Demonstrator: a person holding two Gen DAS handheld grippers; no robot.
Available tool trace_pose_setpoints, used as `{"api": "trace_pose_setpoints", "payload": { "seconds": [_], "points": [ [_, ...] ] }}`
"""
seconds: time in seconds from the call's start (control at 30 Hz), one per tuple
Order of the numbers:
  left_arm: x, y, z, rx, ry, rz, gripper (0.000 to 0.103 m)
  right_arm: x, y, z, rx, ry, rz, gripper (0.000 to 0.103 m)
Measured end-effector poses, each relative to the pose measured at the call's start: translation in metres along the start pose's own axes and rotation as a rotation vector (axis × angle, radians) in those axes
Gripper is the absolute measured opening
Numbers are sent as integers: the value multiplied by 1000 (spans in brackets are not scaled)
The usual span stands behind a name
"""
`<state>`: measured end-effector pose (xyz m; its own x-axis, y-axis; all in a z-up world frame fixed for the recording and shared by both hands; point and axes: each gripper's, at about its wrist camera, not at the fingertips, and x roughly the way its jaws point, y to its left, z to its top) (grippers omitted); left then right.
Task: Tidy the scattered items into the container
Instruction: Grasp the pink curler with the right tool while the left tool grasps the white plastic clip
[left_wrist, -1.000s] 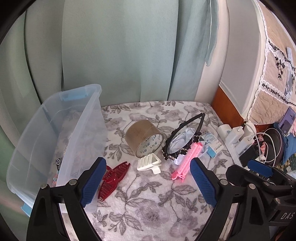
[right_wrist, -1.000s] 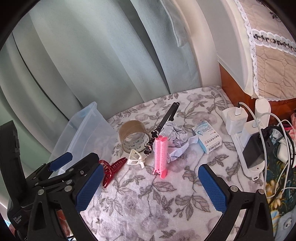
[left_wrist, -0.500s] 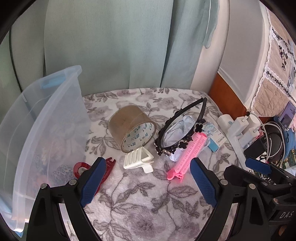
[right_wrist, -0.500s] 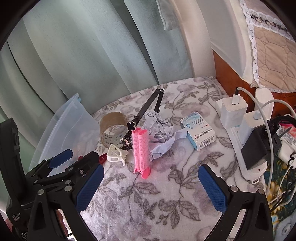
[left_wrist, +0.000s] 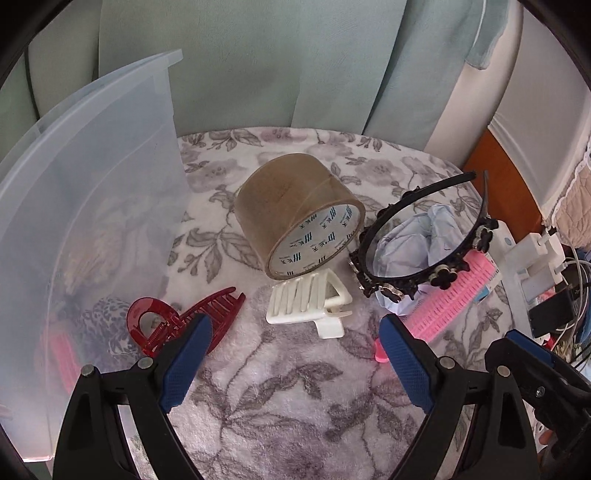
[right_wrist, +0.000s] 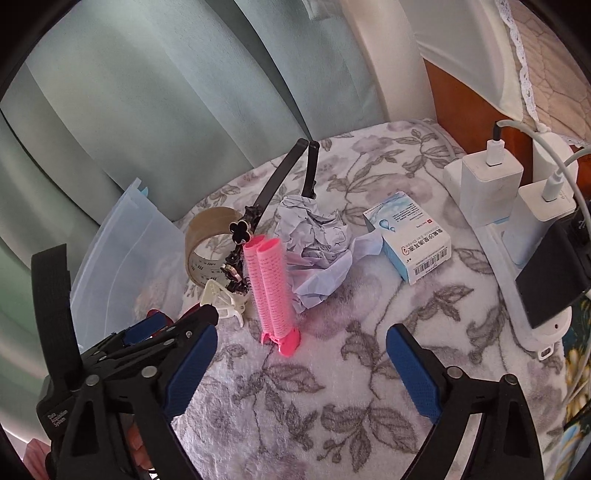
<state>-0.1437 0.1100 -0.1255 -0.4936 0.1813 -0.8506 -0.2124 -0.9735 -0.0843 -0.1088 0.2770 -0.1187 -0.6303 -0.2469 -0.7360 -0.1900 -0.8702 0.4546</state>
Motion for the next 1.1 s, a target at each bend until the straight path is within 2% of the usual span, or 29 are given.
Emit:
{"api": "trace_pose_setpoints", "payload": {
  "seconds": [0.13, 0.43, 0.6, 0.8, 0.9, 1.0, 1.03, 1.1],
  "points": [
    [10, 4, 3, -29, 7, -16, 91, 11, 3, 1, -7, 11, 16, 80],
    [32, 5, 9, -41, 33, -53, 80, 38, 4, 4, 16, 49, 56, 55],
    [35, 2, 11, -12, 20, -43, 76, 51, 3, 5, 29, 66, 69, 49],
    [36, 2, 12, 3, 5, -15, 71, 61, 3, 7, 56, 80, 83, 49],
    [37, 1, 13, 26, -3, 5, 63, 65, 5, 8, 65, 85, 102, 45],
    [37, 2, 14, 28, -8, -6, 58, 67, 6, 8, 71, 85, 110, 42],
    [40, 0, 16, 27, -6, -14, 52, 67, 6, 9, 74, 86, 115, 39],
    [41, -1, 16, 28, -2, -17, 50, 66, 7, 9, 78, 86, 127, 36]
  ]
}}
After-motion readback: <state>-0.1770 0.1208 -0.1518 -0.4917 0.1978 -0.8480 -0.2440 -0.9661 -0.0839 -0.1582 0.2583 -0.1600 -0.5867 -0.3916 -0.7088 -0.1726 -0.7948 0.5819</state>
